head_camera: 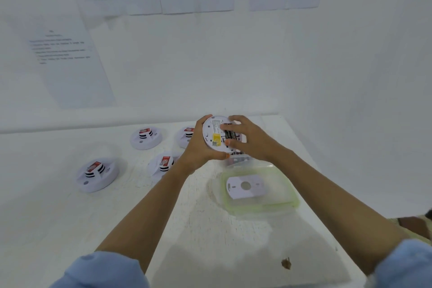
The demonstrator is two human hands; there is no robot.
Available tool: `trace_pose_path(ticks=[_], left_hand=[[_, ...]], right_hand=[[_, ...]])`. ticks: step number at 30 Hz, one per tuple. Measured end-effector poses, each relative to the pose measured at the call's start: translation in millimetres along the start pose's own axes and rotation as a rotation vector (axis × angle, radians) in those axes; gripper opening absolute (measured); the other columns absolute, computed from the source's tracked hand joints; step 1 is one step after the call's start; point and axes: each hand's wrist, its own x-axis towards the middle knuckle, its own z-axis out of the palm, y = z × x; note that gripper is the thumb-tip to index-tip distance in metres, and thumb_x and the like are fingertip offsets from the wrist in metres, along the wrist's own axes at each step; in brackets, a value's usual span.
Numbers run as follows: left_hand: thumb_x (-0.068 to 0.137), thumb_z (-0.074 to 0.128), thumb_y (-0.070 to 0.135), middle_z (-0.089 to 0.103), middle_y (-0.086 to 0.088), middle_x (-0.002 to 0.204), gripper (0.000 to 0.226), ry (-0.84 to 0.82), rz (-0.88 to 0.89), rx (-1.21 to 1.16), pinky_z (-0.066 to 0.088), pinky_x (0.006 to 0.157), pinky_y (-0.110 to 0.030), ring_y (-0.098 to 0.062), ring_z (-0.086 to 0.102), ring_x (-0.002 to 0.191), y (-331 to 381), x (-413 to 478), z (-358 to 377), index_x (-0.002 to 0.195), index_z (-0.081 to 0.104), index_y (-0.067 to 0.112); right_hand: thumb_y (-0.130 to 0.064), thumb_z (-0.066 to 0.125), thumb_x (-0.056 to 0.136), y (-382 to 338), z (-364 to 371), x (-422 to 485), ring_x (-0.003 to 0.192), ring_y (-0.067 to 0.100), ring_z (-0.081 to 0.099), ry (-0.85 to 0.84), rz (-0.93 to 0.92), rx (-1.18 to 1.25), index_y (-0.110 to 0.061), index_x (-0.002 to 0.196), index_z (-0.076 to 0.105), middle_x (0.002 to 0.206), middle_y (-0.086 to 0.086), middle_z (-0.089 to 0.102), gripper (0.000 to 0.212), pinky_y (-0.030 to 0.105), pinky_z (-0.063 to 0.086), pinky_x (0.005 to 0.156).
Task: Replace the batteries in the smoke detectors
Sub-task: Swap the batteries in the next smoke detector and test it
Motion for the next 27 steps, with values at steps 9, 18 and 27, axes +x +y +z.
trace_pose_path(ticks=[9,18,27], left_hand=[[0.049,0.083,-0.009,0.047,-0.001,0.123,0.107,-0.007,-0.01,0.019,0.052,0.072,-0.017,-0.012,0.053,0.106,-4.8,29.0,0.5,0.137,0.028,0.016],[0.057,0.078,-0.016,0.049,0.006,0.117,0.097,0.01,-0.025,0.022,0.052,0.073,-0.016,-0.009,0.054,0.105,-12.6,46.8,5.1,0.134,0.028,0.018],[0.058,0.078,-0.016,0.049,0.009,0.115,0.097,-0.004,-0.064,0.021,0.053,0.076,-0.017,-0.006,0.053,0.105,-13.7,53.0,-2.2,0.135,0.028,0.016]], right_hand=[[-0.027,0.079,0.069,22.4,-18.0,40.5,0.098,0.019,0.054,0.049,-0.037,0.006,-0.022,0.108,0.068,0.111,-0.007,0.046,0.041,0.04,0.05,0.087],[-0.028,0.072,0.078,44.8,-31.0,58.0,0.101,0.018,0.053,-0.123,-0.09,-0.114,-0.022,0.123,0.059,0.125,-0.003,0.041,0.047,0.033,0.048,0.092],[-0.034,0.06,0.087,49.8,-29.4,65.8,0.096,0.016,0.053,-0.148,-0.174,-0.323,-0.018,0.126,0.057,0.133,0.003,0.042,0.042,0.028,0.046,0.084]])
